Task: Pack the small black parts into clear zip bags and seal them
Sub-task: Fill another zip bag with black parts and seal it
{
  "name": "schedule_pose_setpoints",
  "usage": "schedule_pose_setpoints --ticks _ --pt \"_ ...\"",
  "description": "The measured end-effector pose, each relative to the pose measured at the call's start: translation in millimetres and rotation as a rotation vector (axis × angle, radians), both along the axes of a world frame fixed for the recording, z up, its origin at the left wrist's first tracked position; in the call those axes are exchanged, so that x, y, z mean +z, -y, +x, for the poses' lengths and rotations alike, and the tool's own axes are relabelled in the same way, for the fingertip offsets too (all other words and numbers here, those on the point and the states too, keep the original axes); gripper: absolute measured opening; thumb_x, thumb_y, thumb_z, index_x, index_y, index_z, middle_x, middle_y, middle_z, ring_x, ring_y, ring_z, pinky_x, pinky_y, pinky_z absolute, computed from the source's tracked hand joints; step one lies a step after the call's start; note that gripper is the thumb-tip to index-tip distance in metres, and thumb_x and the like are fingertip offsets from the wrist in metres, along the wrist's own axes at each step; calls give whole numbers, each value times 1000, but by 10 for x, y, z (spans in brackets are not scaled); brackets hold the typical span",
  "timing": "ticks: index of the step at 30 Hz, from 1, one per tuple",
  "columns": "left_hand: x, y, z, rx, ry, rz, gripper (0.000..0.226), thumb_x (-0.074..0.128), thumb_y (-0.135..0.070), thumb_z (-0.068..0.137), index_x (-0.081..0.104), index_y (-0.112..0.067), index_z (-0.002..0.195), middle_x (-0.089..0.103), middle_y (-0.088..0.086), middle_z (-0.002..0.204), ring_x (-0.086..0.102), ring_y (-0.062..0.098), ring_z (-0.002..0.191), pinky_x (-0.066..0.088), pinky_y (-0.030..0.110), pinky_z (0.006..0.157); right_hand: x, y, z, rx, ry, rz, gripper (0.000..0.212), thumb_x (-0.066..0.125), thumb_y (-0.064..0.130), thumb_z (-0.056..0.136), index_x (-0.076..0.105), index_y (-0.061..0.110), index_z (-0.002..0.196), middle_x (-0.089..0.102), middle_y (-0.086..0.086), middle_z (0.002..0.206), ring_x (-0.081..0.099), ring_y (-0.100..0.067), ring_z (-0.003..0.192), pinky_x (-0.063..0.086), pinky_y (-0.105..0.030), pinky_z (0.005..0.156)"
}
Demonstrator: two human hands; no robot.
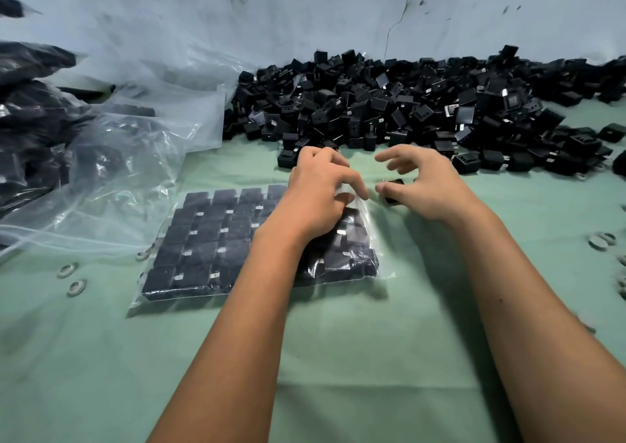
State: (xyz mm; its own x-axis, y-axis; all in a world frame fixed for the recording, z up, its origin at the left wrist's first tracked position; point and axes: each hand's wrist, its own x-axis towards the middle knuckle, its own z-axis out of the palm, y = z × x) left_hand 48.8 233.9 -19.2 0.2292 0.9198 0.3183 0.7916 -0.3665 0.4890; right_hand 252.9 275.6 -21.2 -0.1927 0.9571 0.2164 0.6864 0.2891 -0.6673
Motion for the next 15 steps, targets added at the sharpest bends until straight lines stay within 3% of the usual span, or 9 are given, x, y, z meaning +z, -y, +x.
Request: schedule_pose_setpoints --ticks 3,5,9,12,15 --pt "10 -5 -27 14 -3 16 22 77 -15 91 79 -36 94 53 -8 119 33 15 128 32 30 110 -46 -38 -10 -177 160 -61 51 86 52 74 68 23 112 65 -2 102 60 -21 95 50 -34 83" --pt "18 -10 -44 37 12 34 21 79 -15 89 79 -36 92 54 -9 118 35 15 126 31 28 108 -55 -40 -13 -176 193 -83 46 89 46 73 73 19 106 68 0 93 63 -19 87 47 -28 73" --pt "29 -10 -74 52 75 52 20 84 -15 83 80 -34 88 56 -10 115 38 13 121 44 36 105 -11 -10 2 -15 -36 -151 40 93 23 72 73 23 107 70 7 92 61 2 61 44 -9 55" --pt "27 -15 -83 51 100 68 19 86 -15 81 80 -33 87 57 -10 111 39 13 118 49 39 98 -19 40 -39 130 -151 -201 37 89 7 75 74 18 107 73 -8 102 58 -6 63 51 -18 63" --pt "16 -34 -90 57 113 113 18 86 -17 81 80 -33 86 59 -9 109 41 13 116 45 34 101 -37 58 -86 182 -260 -270 28 82 3 83 73 12 109 74 -14 100 67 -14 75 59 -31 72"
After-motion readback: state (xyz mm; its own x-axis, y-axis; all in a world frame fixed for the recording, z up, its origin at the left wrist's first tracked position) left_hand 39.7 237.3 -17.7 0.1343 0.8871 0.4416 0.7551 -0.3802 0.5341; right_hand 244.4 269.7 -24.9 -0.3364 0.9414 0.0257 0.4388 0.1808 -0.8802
